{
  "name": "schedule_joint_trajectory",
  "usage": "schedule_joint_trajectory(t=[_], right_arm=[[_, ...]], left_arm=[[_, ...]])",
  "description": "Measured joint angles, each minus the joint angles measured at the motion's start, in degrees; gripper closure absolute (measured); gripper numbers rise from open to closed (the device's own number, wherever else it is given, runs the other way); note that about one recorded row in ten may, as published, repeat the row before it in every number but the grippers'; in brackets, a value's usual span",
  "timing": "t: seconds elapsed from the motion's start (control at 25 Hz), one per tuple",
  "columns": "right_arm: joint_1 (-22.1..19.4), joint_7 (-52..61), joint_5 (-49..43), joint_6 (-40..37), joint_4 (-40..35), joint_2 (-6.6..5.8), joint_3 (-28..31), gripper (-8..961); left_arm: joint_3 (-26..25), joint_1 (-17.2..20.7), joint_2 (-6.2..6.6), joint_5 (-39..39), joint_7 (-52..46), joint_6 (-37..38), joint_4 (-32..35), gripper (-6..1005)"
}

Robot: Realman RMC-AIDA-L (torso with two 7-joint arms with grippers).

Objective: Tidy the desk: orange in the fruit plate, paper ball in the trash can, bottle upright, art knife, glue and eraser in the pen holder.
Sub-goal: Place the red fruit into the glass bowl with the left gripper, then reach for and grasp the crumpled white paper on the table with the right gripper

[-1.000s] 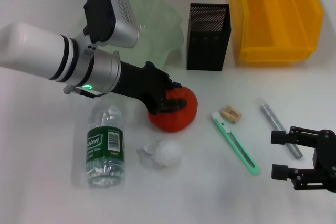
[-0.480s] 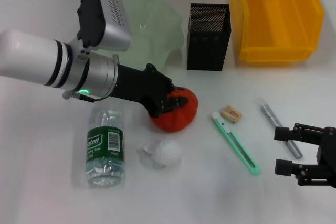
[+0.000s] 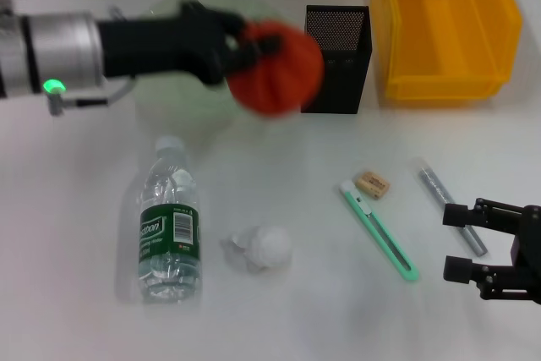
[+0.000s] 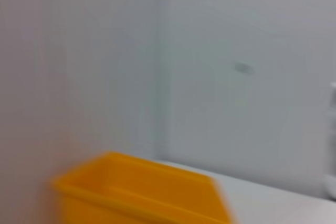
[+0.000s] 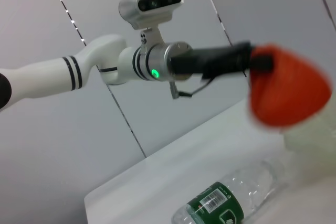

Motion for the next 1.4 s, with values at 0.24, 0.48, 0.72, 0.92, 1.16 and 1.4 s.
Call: schedule_joint_trajectory(t=[0.24, 0.48, 0.72, 0.92, 1.16, 1.4], right_arm=[[0.21, -0.13, 0.0, 1.06, 0.37, 0.55, 0.97, 105], [0.9, -0.25, 0.0, 1.44, 2.22, 0.59, 3.42, 106], [1.1, -0.48, 0.01, 1.58, 2.31, 0.77, 3.71, 106], [1.11, -0.91, 0.14, 1.61, 2.42, 0.94, 3.81, 106], [0.86, -0.18, 1.15, 1.62, 2.45, 0.68, 5.05, 105], [0.04, 4.9, 1.23, -0.94, 0.24, -1.98, 9.97, 105]], left_arm=[[-3.86, -0.18, -0.14, -1.99, 0.37, -15.15, -1.48, 820], [-0.19, -3.75, -0.27, -2.26, 0.51, -30.08, -6.54, 801], [4.57, -4.52, -0.5, -2.69, 0.59, -36.0, -7.52, 721], [3.63, -3.55, -0.18, -3.37, -2.05, -32.12, -6.03, 629], [-0.47, 1.57, 1.38, -4.51, -5.69, -8.26, -0.52, 427], [-0.49, 5.79, 3.81, -1.12, -4.07, 11.75, -0.26, 155]])
